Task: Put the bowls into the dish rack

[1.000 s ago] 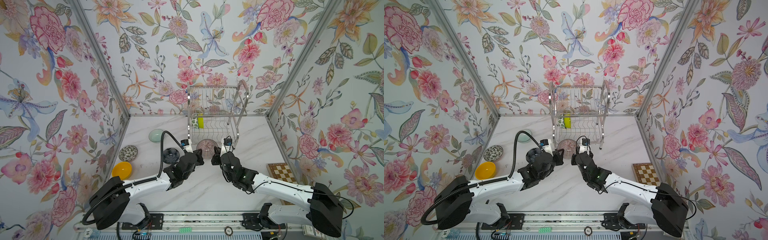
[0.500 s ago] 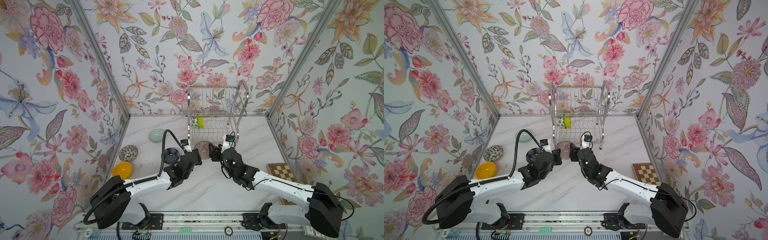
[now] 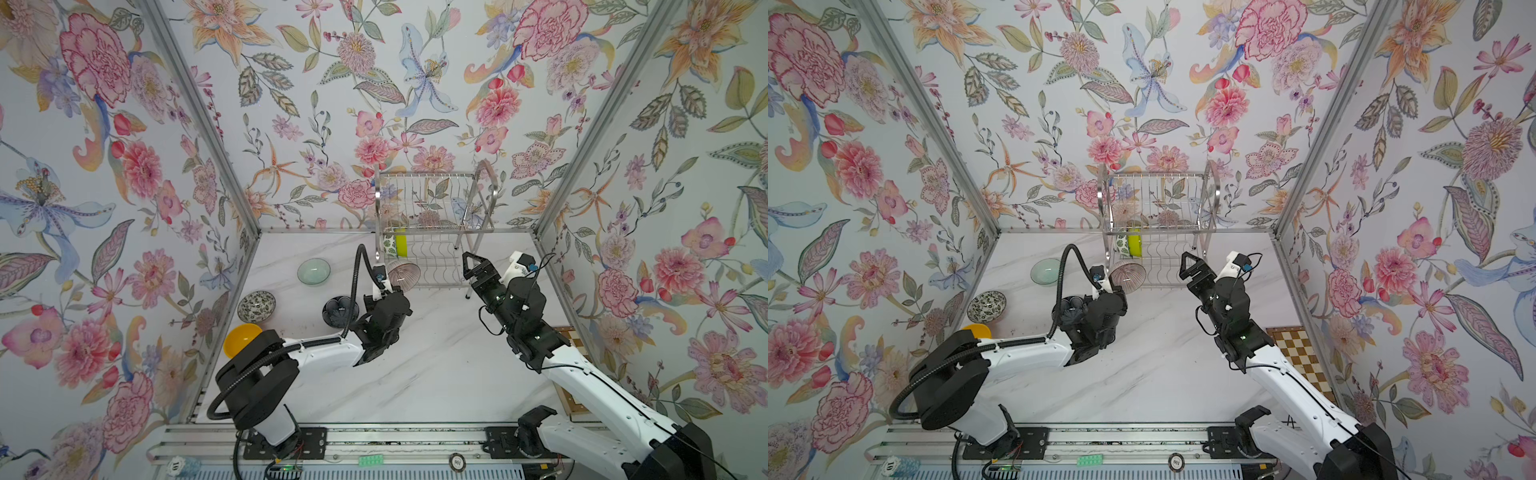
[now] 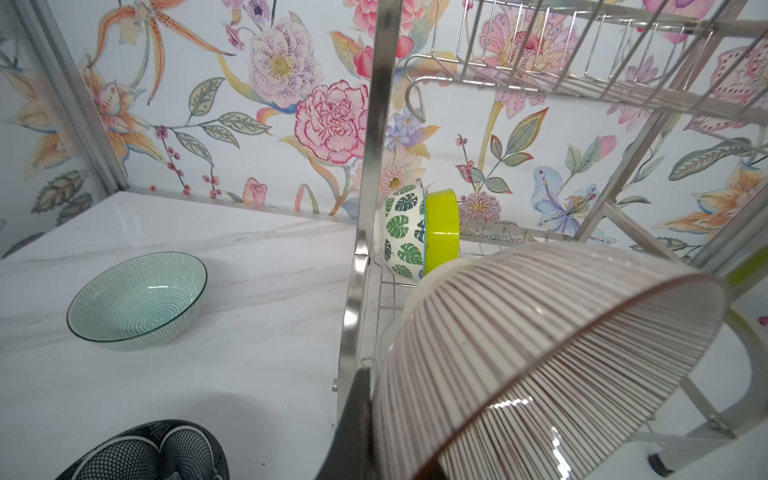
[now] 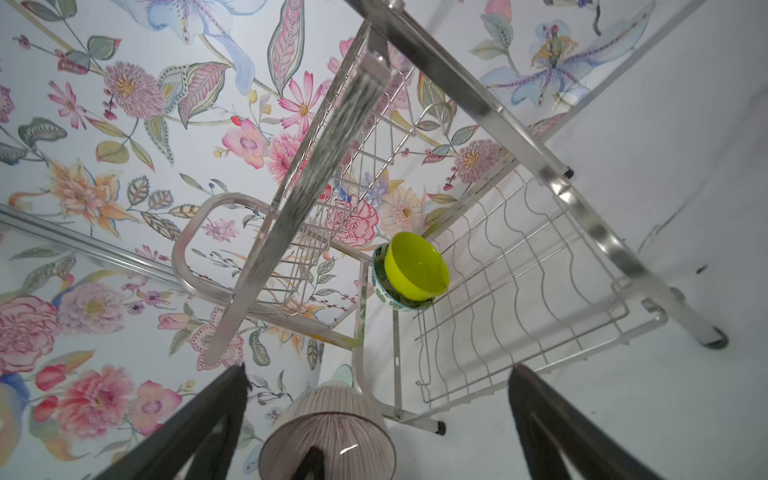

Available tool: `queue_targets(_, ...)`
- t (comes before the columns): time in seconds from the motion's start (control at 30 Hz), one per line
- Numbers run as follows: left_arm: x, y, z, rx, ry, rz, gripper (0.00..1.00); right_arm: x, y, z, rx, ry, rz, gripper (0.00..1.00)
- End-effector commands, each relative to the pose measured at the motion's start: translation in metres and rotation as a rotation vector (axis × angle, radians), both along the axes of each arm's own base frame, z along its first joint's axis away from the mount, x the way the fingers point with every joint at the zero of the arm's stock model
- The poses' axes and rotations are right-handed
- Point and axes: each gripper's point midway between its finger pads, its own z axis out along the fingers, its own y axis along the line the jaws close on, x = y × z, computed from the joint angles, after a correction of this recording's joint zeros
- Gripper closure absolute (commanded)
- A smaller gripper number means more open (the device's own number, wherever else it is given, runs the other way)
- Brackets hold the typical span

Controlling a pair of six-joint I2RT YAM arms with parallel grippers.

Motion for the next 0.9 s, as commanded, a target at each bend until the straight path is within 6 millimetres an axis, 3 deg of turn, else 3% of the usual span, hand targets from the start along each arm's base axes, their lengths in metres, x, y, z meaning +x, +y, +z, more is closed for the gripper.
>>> queue_targets(0.0, 0.01, 0.002, 0.042, 0.004, -0.16, 0.076, 1.0, -0.002, 0.019, 0.008, 0.273, 0.07, 0.076, 0.01)
queue_targets(0.33, 0.015, -0.028, 0.032, 0.035, -0.25, -0.02, 1.0, 0.015, 0.059, 0.006, 0.621, 0.133, 0.143, 0.09)
queue_targets(0.4, 0.014, -0.031, 0.031, 0.037, -0.264, -0.023, 1.0, 0.013, 0.078, 0.001, 0.673, 0.164, 0.181, 0.13)
queue_targets(0.6, 0.014, -0.037, 0.025, 0.049, -0.276, -0.044, 1.0, 0.015, 0.1, 0.0, 0.746, 0.172, 0.227, 0.24)
queue_targets(0.87, 0.011, -0.043, 0.023, 0.038, -0.285, -0.054, 1.0, 0.028, 0.112, -0.006, 0.807, 0.168, 0.238, 0.42)
